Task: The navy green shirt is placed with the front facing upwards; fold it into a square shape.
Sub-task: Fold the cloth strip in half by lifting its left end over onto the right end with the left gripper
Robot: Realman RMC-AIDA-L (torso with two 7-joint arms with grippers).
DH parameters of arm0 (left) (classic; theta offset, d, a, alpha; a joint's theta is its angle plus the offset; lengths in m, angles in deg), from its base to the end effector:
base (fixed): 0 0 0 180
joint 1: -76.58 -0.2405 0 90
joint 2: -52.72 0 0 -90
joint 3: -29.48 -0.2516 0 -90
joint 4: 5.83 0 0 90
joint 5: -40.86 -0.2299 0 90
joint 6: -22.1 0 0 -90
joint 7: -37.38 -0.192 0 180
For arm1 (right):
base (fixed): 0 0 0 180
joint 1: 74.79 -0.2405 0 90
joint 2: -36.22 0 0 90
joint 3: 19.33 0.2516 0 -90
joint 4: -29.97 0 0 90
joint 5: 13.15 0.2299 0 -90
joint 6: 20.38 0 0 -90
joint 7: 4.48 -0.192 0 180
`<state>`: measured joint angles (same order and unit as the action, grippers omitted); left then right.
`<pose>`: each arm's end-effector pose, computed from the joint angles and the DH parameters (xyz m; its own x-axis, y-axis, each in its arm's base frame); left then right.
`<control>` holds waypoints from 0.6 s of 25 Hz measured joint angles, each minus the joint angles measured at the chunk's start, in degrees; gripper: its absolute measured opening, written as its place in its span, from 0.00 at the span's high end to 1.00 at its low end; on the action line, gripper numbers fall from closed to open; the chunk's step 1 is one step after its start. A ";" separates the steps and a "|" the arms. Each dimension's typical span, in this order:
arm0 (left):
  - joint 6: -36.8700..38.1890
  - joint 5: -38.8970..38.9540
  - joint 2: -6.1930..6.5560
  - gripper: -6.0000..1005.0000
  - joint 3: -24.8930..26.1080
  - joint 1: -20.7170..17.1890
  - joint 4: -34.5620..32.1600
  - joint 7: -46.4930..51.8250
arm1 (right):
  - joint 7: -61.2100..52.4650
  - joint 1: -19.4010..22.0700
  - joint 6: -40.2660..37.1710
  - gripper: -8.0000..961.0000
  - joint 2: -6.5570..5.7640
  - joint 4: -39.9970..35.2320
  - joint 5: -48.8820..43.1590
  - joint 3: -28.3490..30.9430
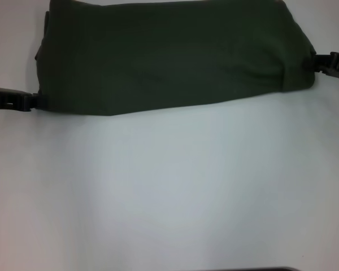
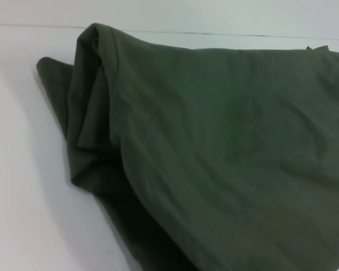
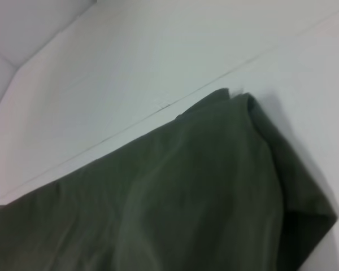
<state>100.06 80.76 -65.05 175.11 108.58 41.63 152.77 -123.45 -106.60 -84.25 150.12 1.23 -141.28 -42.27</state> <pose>-0.3286 0.3901 0.0027 0.5453 0.7754 0.3185 0.8327 -0.4571 -0.3126 0.3719 0.4042 0.0065 0.1372 -0.7441 -0.6539 -0.9898 -0.0771 -0.1200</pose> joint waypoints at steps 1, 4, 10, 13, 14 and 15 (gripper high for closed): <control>0.00 0.00 0.00 0.99 0.00 0.00 0.00 0.00 | 0.18 0.03 0.17 0.52 -0.06 0.00 0.07 -0.13; 0.00 0.00 0.00 0.99 0.00 0.00 0.00 0.00 | 0.50 -0.07 0.30 0.58 -0.21 0.00 0.08 -0.44; 0.00 0.00 0.00 0.99 0.00 0.00 0.03 -0.06 | 0.85 -0.42 0.38 0.86 -0.18 0.00 0.08 -0.44; 0.00 0.00 0.00 0.99 0.00 0.00 0.01 -0.14 | 0.88 -0.47 0.42 0.99 -0.11 0.04 0.08 -0.39; 0.00 0.00 0.00 0.99 0.00 -0.01 0.01 -0.16 | 0.95 -0.47 0.42 0.99 -0.09 0.05 0.08 -0.29; 0.00 0.00 0.00 0.99 0.02 -0.02 0.01 -0.16 | 1.14 -0.42 0.42 0.99 -0.09 0.06 0.18 -0.15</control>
<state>100.06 80.76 -65.05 175.13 108.56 41.64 152.61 -122.31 -107.01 -83.83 150.04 1.29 -141.10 -42.42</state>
